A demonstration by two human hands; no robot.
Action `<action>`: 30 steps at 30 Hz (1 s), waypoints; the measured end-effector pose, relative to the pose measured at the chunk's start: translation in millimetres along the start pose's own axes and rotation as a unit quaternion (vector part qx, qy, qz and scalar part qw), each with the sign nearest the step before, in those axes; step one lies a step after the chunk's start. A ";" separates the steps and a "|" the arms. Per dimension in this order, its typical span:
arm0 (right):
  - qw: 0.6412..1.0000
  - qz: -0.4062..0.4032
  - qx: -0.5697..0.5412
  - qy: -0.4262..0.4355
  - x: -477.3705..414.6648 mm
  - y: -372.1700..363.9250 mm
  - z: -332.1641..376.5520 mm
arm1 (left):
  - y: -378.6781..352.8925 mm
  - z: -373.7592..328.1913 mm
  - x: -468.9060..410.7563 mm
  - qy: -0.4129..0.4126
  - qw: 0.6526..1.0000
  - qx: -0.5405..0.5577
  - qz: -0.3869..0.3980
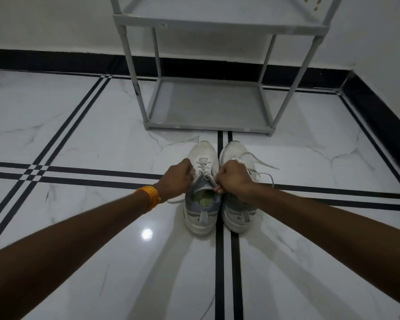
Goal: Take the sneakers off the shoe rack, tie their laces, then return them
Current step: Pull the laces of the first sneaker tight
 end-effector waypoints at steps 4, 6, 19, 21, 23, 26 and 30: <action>0.997 -0.070 0.006 -0.009 -8.2 -0.2 -8.7 | -3.5 1.2 -6.3 0.044 0.997 0.055 0.016; 0.996 -0.081 -0.020 -0.016 -8.5 0.5 -11.8 | -0.5 -0.5 -10.1 0.047 0.996 0.070 0.006; 0.987 -0.104 0.091 0.081 -6.3 1.0 -9.2 | -1.8 1.0 -13.1 -0.023 0.999 -0.027 -0.024; 0.983 -0.107 0.111 0.097 -3.9 4.4 -8.5 | 1.6 -0.1 -10.5 -0.047 0.993 -0.104 -0.028; 0.981 -0.106 0.124 0.103 -3.1 10.0 -8.8 | 9.6 -0.3 -7.4 -0.047 0.980 -0.190 -0.042; 0.981 -0.095 0.139 0.093 -1.6 19.8 -13.2 | 22.6 -2.3 -0.8 -0.013 0.980 -0.182 -0.078; 0.983 -0.093 0.132 0.086 0.4 25.6 -15.0 | 27.7 -11.2 -2.1 0.001 0.997 0.001 -0.074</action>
Point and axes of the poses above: each hand's wrist, its own x-axis away from the middle knuckle, its own y-axis out of the back of the hand, z = x × y, the point moved 3 cm from there along -x, towards the middle knuckle, and after that the axes turned 4 degrees about x, right-handed, at the moved point
